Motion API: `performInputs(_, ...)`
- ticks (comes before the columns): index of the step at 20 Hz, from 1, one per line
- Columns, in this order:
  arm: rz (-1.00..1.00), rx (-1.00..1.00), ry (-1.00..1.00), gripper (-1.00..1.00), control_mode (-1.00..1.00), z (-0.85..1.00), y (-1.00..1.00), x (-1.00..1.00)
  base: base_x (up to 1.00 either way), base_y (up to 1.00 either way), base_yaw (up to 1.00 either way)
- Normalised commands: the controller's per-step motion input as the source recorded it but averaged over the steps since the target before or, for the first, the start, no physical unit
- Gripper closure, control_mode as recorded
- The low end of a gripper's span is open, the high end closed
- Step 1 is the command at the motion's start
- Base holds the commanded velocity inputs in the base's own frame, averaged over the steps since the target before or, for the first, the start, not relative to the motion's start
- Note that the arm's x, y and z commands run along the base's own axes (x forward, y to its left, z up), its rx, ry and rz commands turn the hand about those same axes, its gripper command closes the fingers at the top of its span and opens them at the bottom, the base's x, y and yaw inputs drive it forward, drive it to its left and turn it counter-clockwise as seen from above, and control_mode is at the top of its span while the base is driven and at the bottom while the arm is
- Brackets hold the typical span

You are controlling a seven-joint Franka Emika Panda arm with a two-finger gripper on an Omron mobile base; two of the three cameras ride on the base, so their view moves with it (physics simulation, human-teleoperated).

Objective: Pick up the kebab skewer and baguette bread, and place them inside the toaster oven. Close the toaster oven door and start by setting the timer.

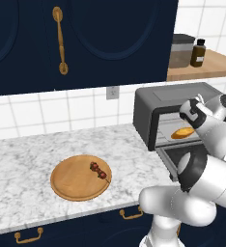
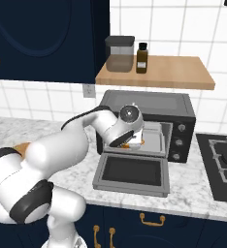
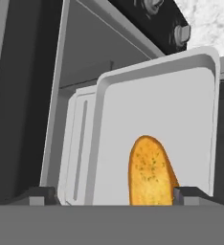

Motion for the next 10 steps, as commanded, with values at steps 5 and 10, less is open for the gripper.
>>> performInputs(5, 0.15, -0.08, 0.08, -1.0, -1.0, 0.04, 0.88, -0.44, 0.0, 0.0, 0.0)
performInputs(10, 0.29, -0.11, 0.1, -1.0, -1.0, 0.03, 1.0, -0.49, 0.0, 0.0, 0.0)
